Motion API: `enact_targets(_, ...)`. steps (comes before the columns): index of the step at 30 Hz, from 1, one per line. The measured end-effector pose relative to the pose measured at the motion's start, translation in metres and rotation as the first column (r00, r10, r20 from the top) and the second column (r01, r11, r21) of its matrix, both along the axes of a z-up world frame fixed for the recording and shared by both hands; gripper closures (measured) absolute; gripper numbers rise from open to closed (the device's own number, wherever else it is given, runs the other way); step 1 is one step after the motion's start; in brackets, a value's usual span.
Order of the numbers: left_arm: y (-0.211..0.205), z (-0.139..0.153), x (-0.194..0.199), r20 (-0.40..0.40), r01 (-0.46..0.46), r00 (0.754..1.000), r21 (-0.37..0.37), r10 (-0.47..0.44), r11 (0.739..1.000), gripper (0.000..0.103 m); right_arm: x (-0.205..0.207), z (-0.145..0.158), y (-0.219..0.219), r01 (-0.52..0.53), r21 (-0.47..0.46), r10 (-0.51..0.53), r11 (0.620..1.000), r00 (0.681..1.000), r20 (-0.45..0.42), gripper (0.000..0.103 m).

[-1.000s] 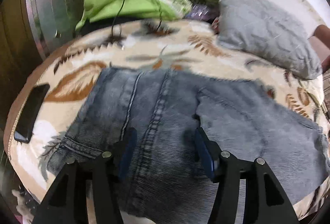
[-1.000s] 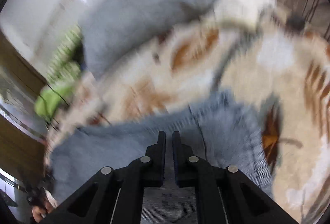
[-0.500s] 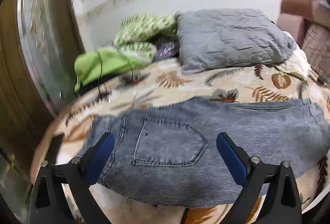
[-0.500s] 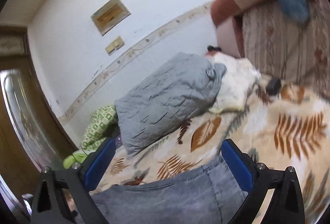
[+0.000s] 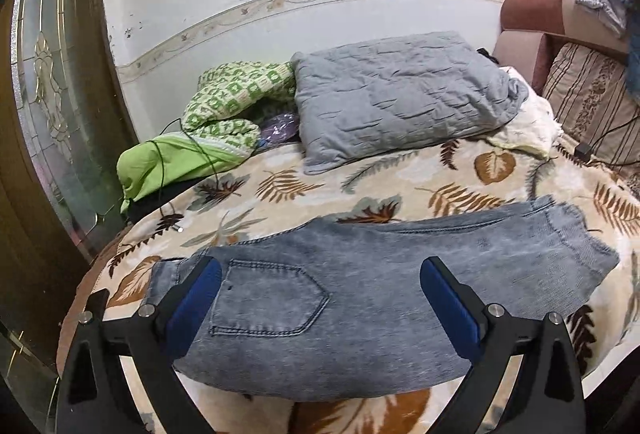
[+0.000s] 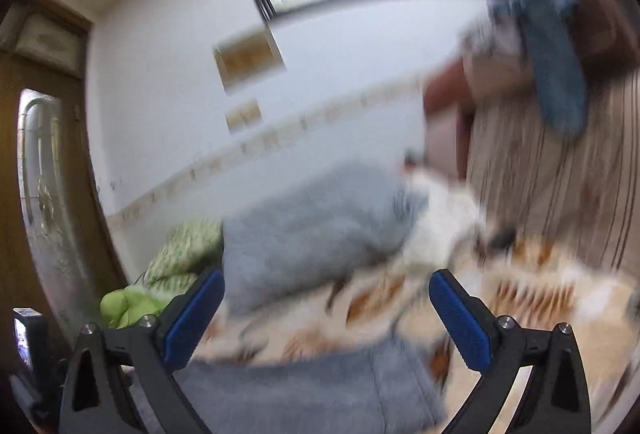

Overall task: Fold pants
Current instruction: 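Release the jeans and lift both grippers away from the folded jeans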

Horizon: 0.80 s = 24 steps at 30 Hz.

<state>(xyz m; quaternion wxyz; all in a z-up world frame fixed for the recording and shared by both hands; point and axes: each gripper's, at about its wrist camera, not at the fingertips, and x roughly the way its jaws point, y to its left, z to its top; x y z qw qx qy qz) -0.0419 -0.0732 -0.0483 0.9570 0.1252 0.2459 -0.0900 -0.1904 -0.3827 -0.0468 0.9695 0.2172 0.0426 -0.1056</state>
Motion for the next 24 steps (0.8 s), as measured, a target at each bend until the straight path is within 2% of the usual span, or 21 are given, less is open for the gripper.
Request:
enact_targets(1, -0.003, 0.001, -0.001, 0.005, 0.001, 1.0, 0.003, -0.002, 1.0, 0.003, 0.004, -0.008, -0.008, -0.035, 0.077, 0.037, 0.996, 0.999, -0.021, 0.0)
enact_targets(3, -0.009, 0.001, -0.002, 0.01, 0.01, 1.0, 0.009, -0.01, 1.0, 0.004, 0.015, -0.028, -0.024, -0.093, 0.259, 0.114, 0.961, 0.991, -0.07, 0.0)
enact_targets(7, -0.021, -0.001, -0.001, 0.0, 0.026, 1.0, 0.022, -0.026, 0.999, 0.003, 0.021, -0.054, -0.034, -0.149, 0.393, 0.192, 0.907, 0.979, -0.073, 0.0)
enact_targets(10, -0.031, -0.003, 0.001, -0.005, 0.034, 0.999, 0.032, -0.034, 0.999, 0.003, 0.036, -0.082, -0.043, -0.219, 0.555, 0.303, 0.803, 0.951, -0.063, 0.0)
enact_targets(11, -0.034, -0.003, 0.001, -0.01, 0.039, 0.999, 0.031, -0.038, 0.999, 0.003, 0.041, -0.093, -0.045, -0.229, 0.601, 0.334, 0.766, 0.94, -0.068, 0.002)
enact_targets(13, -0.038, -0.003, 0.001, -0.014, 0.048, 0.999, 0.03, -0.048, 0.998, 0.003, 0.05, -0.109, -0.048, -0.229, 0.654, 0.374, 0.721, 0.923, -0.089, 0.012)
enact_targets(15, -0.044, -0.005, 0.0, -0.018, 0.058, 0.998, 0.039, -0.057, 0.998, 0.003, 0.054, -0.12, -0.05, -0.21, 0.68, 0.382, 0.702, 0.918, -0.111, 0.018)
enact_targets(17, -0.05, -0.01, 0.0, -0.038, 0.072, 0.997, 0.052, -0.07, 0.996, 0.003, 0.052, -0.128, -0.051, -0.179, 0.688, 0.371, 0.704, 0.918, -0.141, 0.02)
enact_targets(18, -0.053, -0.013, 0.001, -0.05, 0.078, 0.996, 0.056, -0.075, 0.995, 0.003, 0.052, -0.131, -0.051, -0.171, 0.691, 0.372, 0.703, 0.916, -0.152, 0.024)
enact_targets(22, -0.068, -0.032, 0.002, -0.124, 0.125, 0.985, 0.071, -0.116, 0.99, 0.004, 0.042, -0.148, -0.056, -0.075, 0.7, 0.319, 0.71, 0.921, -0.225, 0.029)
enact_targets(24, -0.078, -0.044, 0.004, -0.166, 0.15, 0.977, 0.087, -0.134, 0.985, 0.004, 0.036, -0.155, -0.063, -0.036, 0.721, 0.292, 0.692, 0.927, -0.234, 0.03)
